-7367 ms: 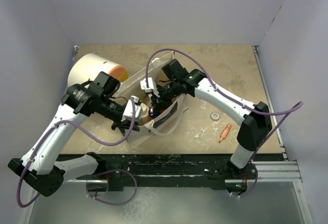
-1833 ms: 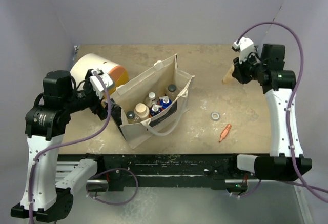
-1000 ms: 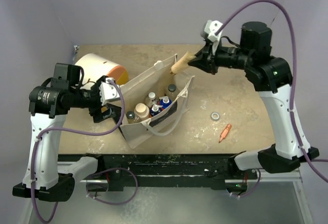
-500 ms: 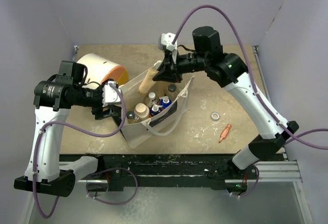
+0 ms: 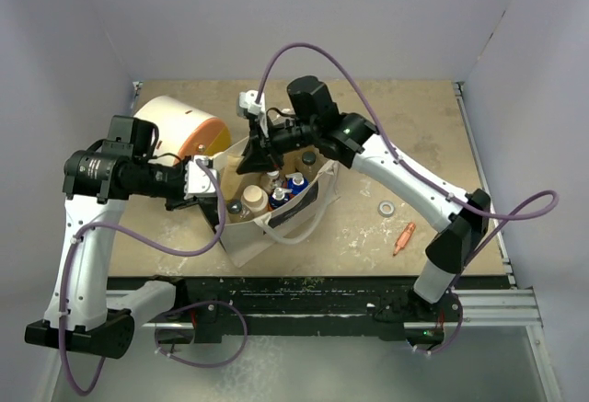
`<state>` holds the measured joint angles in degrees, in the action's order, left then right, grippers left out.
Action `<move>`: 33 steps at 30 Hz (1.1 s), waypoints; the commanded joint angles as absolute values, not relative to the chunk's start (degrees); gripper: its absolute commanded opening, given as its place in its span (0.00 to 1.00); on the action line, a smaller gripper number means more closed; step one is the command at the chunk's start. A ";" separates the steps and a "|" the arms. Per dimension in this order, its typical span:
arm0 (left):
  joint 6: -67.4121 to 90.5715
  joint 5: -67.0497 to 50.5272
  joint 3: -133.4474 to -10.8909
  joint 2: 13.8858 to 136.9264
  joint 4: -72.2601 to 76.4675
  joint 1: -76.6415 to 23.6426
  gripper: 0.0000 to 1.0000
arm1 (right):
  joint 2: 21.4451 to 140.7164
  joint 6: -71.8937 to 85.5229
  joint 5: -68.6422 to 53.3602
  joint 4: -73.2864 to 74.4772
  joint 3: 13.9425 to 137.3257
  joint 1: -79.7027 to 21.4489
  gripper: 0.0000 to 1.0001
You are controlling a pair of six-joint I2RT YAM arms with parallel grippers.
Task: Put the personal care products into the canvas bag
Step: Place the care product in the canvas bag.
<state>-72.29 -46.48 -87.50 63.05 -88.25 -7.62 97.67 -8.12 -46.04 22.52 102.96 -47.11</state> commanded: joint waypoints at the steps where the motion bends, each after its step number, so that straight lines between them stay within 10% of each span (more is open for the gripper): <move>1: -74.64 -48.46 -87.55 61.96 -88.68 -7.38 0.30 | 97.35 -4.46 -48.68 12.81 100.96 -48.77 0.00; 8: -74.66 -49.77 -87.56 60.52 -88.68 -7.38 0.13 | 100.06 -3.58 -49.16 10.28 98.93 -51.03 0.00; 33: -74.52 -44.66 -86.79 57.70 -88.68 -7.38 0.10 | 104.42 -3.82 -44.48 2.50 90.64 -56.77 0.00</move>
